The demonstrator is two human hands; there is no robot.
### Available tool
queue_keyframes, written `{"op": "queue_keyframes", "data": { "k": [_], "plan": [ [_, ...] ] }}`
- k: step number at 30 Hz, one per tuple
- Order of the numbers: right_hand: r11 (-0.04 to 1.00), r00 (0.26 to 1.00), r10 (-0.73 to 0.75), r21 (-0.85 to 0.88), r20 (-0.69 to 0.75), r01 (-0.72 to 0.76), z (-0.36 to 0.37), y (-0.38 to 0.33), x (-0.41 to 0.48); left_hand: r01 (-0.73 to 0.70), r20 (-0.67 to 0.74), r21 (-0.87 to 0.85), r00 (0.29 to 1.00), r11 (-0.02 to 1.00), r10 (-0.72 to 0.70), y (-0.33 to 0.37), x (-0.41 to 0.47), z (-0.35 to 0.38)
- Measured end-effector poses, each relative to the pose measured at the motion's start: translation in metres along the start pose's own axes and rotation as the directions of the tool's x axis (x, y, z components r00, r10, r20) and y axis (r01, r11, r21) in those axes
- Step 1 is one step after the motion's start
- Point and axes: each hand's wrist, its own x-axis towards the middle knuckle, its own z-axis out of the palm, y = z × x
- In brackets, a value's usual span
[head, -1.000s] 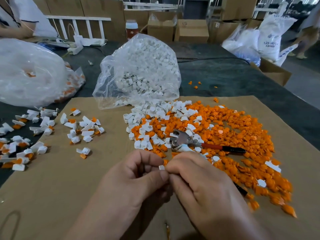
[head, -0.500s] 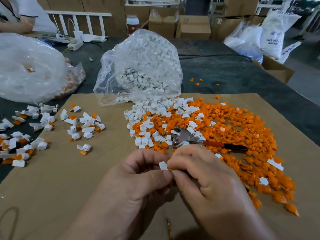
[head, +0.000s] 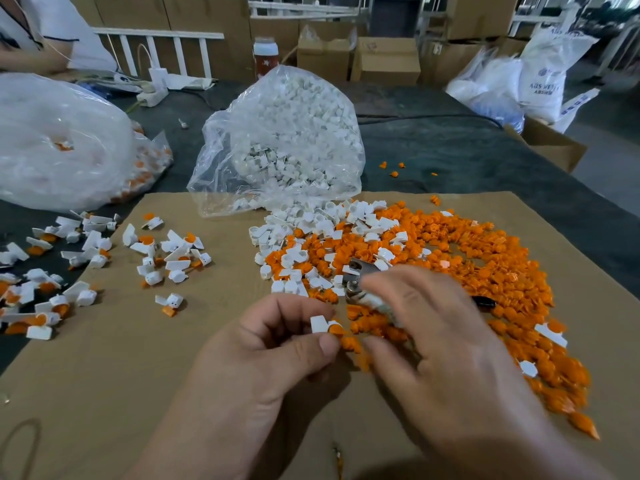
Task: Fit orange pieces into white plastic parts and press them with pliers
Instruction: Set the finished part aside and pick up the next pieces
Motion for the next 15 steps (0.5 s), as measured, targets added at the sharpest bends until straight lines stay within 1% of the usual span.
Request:
{"op": "queue_keyframes", "data": {
  "k": [1, 2, 3, 4, 5, 6, 8, 11, 15],
  "plan": [
    [0.99, 0.997, 0.063, -0.126, 0.033, -0.059, -0.004, 0.006, 0.002, -0.009, -0.008, 0.03, 1.0, 1.0, 0.009, 0.001, 0.001, -0.002],
    [0.96, 0.985, 0.147, -0.255, 0.094, -0.119, -0.008, 0.011, 0.004, -0.023, -0.011, 0.048, 1.0, 0.999, 0.023, 0.002, 0.001, -0.005],
    [0.919, 0.956, 0.239, -0.358, 0.169, -0.166, -0.011, 0.017, 0.006, -0.033, -0.01, 0.058, 0.999, 0.998, 0.034, 0.003, 0.002, -0.006],
    [0.885, 0.922, 0.311, -0.425, 0.232, -0.191, -0.013, 0.023, 0.007, -0.042, -0.006, 0.068, 0.999, 0.997, 0.042, 0.005, 0.002, -0.008],
    [0.865, 0.897, 0.348, -0.462, 0.272, -0.196, -0.014, 0.027, 0.007, -0.048, -0.006, 0.084, 0.999, 0.995, 0.048, 0.006, 0.002, -0.008],
    [0.858, 0.887, 0.359, -0.477, 0.292, -0.191, -0.014, 0.03, 0.007, -0.049, -0.011, 0.096, 0.999, 0.994, 0.051, 0.007, 0.001, -0.008],
    [0.854, 0.888, 0.351, -0.491, 0.296, -0.173, -0.013, 0.032, 0.008, -0.045, -0.017, 0.088, 0.999, 0.995, 0.046, 0.011, 0.001, -0.007],
    [0.84, 0.896, 0.355, -0.511, 0.269, -0.18, -0.012, 0.032, 0.011, -0.036, -0.033, 0.026, 0.999, 0.999, 0.037, 0.013, 0.001, -0.006],
    [0.813, 0.895, 0.391, -0.536, 0.215, -0.227, -0.008, 0.03, 0.016, -0.054, -0.051, 0.031, 0.997, 0.998, 0.055, 0.012, 0.002, -0.008]
  ]
}}
